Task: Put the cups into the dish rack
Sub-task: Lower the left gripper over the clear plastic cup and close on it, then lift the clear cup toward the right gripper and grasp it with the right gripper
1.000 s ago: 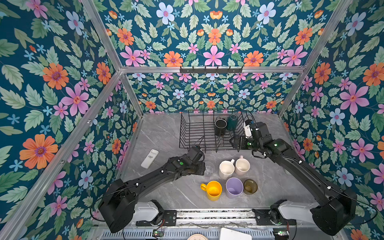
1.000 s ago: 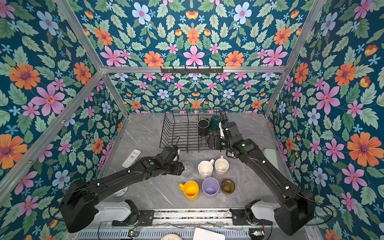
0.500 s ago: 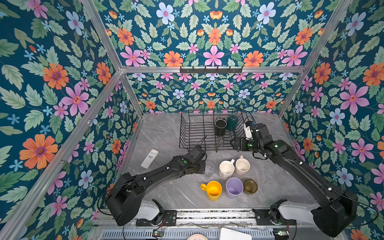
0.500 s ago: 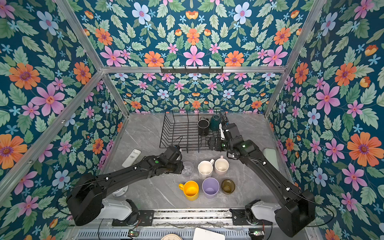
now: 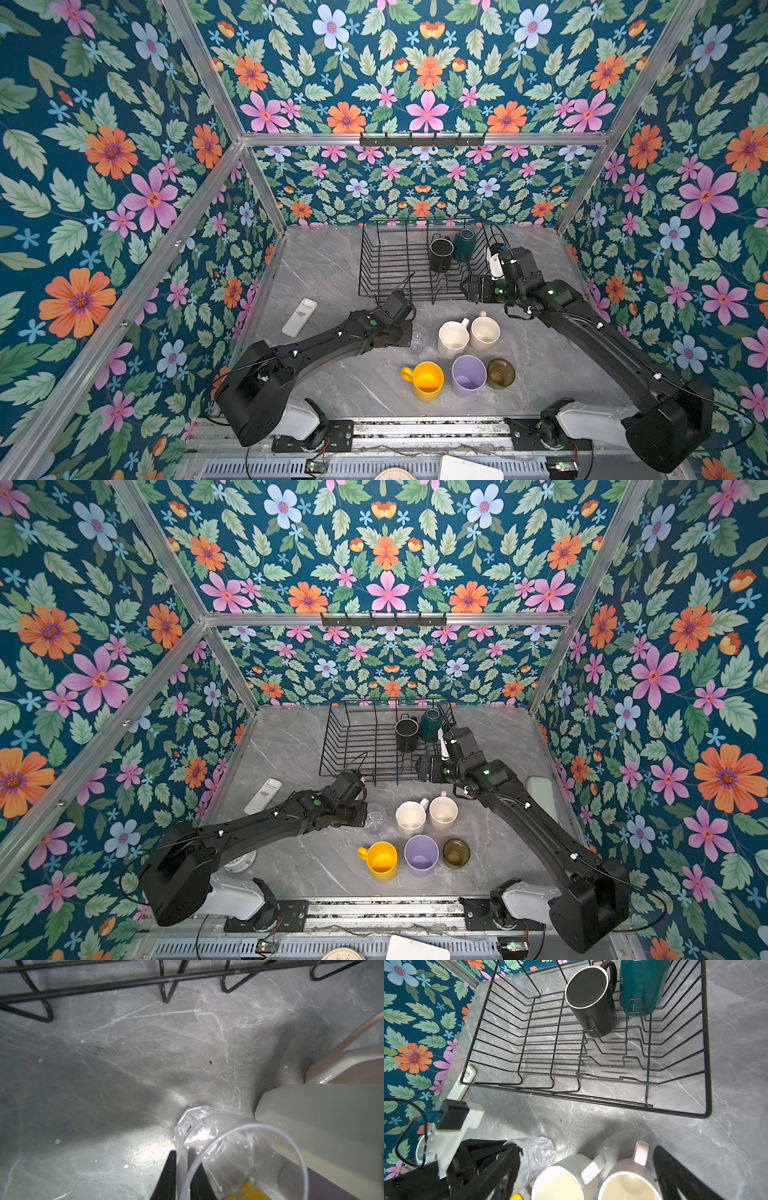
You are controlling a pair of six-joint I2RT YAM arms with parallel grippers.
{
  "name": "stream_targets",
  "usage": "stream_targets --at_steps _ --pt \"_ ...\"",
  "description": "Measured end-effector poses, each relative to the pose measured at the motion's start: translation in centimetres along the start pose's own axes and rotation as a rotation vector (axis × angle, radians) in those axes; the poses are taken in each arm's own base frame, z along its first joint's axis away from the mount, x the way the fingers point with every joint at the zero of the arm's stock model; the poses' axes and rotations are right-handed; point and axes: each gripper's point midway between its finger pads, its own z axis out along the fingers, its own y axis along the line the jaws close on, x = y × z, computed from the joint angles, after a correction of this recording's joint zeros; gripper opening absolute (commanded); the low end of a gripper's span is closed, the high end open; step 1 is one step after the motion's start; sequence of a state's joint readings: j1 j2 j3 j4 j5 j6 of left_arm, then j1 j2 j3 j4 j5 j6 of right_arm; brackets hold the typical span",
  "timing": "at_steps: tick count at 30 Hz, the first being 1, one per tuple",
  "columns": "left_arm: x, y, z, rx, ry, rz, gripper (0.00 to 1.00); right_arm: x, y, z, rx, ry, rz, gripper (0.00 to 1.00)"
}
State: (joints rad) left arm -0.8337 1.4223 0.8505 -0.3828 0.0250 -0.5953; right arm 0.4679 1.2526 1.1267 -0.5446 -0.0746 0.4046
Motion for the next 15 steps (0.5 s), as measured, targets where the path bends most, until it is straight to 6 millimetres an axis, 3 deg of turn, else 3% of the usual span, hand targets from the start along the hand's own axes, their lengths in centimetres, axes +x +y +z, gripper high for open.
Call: stream_targets --at_steps 5,15 --pt "0.0 0.1 -0.1 -0.002 -0.003 -0.007 0.0 0.0 0.0 0.1 -0.003 0.002 0.0 0.99" --pt "-0.1 1.0 -1.9 -0.023 -0.047 -0.013 0.0 -0.1 0.5 0.2 -0.024 -0.001 0.0 0.99"
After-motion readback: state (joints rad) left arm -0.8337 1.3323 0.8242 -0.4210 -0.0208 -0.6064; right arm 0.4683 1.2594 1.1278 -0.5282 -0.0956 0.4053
